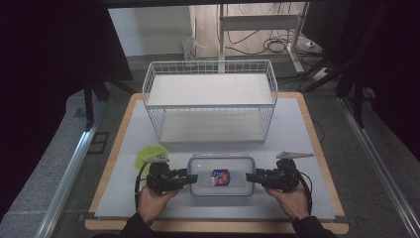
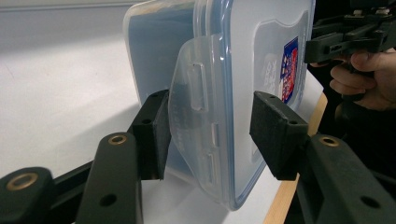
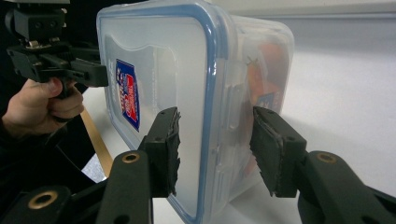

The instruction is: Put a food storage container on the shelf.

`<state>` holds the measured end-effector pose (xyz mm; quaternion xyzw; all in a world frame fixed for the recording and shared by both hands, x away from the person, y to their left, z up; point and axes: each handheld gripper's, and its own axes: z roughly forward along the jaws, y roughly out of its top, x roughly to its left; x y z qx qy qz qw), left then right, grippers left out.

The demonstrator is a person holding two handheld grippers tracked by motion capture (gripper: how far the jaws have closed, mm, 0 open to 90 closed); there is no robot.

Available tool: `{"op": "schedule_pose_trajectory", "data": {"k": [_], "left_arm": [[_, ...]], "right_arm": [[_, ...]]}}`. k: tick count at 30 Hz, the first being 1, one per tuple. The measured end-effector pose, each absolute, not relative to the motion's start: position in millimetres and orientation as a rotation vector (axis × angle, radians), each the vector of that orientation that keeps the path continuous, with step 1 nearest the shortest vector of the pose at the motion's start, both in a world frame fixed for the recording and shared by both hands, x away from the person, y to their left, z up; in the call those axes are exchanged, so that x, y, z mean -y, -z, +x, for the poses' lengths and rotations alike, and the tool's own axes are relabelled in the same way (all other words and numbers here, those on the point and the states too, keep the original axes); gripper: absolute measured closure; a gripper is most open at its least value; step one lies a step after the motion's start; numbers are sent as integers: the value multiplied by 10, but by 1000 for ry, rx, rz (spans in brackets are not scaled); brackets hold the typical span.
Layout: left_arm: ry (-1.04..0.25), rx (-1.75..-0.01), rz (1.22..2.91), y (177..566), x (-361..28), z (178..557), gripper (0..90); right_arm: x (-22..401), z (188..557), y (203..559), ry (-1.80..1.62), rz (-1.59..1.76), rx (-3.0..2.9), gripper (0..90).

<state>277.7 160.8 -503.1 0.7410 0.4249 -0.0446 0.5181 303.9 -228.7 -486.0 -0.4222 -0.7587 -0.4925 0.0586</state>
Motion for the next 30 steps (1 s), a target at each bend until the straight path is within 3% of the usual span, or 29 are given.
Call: {"op": "schedule_pose_trajectory", "data": {"k": [30], "left_arm": [[32, -936, 1727, 4293, -1814, 3007, 523]], "right_arm": [[2166, 3341, 4162, 1613, -1183, 2322, 526]]}}
